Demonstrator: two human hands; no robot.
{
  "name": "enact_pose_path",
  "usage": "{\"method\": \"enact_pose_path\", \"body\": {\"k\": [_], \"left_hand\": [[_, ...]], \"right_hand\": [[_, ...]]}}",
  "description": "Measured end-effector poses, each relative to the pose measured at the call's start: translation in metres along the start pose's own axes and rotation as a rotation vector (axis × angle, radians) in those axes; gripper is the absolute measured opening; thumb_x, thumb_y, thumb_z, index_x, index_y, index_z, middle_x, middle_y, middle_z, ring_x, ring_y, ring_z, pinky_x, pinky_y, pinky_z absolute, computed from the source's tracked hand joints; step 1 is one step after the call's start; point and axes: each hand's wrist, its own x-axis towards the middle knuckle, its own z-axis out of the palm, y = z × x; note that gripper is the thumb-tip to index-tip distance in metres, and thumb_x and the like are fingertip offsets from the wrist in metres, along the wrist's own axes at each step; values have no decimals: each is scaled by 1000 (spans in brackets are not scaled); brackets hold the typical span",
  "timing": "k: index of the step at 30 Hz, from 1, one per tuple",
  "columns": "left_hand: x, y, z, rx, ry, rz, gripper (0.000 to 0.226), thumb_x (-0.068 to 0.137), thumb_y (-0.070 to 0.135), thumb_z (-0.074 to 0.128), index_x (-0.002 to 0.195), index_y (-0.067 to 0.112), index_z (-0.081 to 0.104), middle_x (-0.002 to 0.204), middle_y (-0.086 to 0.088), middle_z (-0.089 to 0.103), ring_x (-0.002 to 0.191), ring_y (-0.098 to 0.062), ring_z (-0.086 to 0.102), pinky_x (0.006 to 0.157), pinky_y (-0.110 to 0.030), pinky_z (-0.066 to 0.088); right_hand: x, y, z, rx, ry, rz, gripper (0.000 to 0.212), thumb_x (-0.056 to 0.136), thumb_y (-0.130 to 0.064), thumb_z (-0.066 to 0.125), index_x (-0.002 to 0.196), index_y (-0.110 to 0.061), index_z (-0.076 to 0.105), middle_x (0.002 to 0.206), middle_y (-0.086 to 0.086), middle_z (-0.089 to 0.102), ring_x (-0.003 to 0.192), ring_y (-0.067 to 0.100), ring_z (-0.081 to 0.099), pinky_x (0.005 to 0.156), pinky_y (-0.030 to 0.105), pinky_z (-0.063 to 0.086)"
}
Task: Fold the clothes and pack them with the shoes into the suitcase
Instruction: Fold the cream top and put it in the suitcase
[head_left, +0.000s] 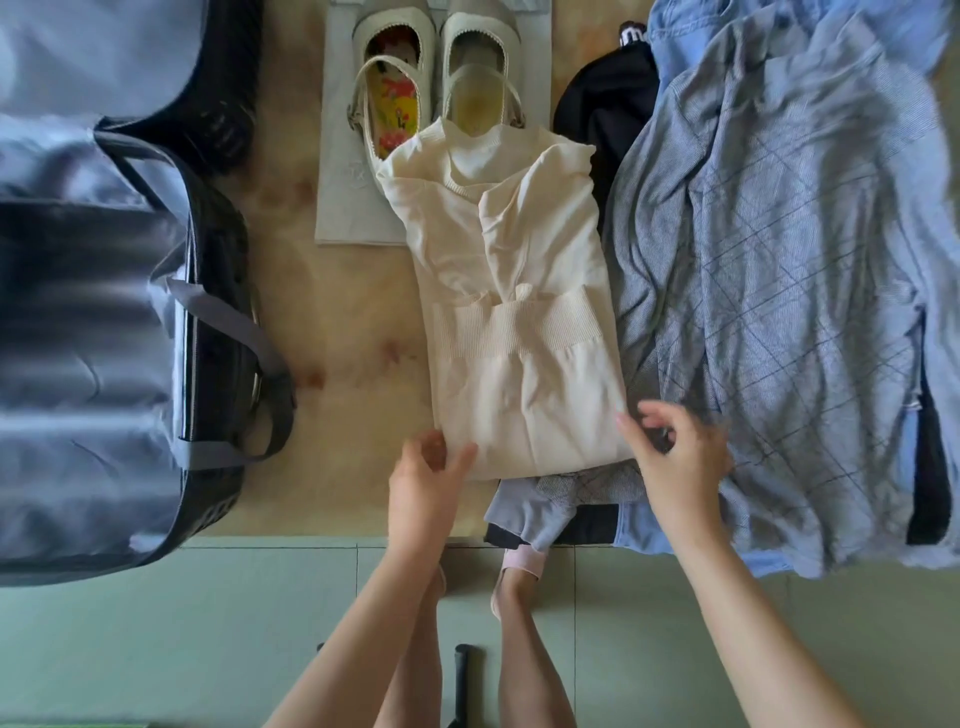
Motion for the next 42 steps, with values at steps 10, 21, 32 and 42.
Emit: {"method": "enact_pose_path", "body": {"k": [10,21,32,42], "left_hand": [[-7,-10,-3,-71,36,-71,27,86,25,68,107,18,52,89,6,63,76,0,56,62,-12,40],[-24,-32,-10,-395,60,-115,33,83,2,68,112,7,54,106,-10,64,87,-15,64,62,-14,52],[-35,-32,-30,-288,-65,156,12,84,8,69,88,19,69,96,6,67,75,-4,61,77,-27,47],[-29,-38,-34,12,-34,358,42,75,-7,72,82,33,69,120,4,52,90,-13,63,78,-16,50]], "right_hand": [[-21,7,-6,-4,-58,21,13,82,-28,71,76,-18,65,78,5,65,96,32,48,77,30,20],[-44,23,-16,285,-221,151,20,79,-6,72,70,-17,57,68,1,65,73,23,63,68,30,44],[-49,17,-29,121,-338,-284,33,85,-29,53,112,-46,62,88,-17,63,92,11,45,91,37,33],[-36,12,-26,-137,-47,-474,14,70,-19,69,79,-28,73,95,-6,59,93,21,41,79,28,20]]}}
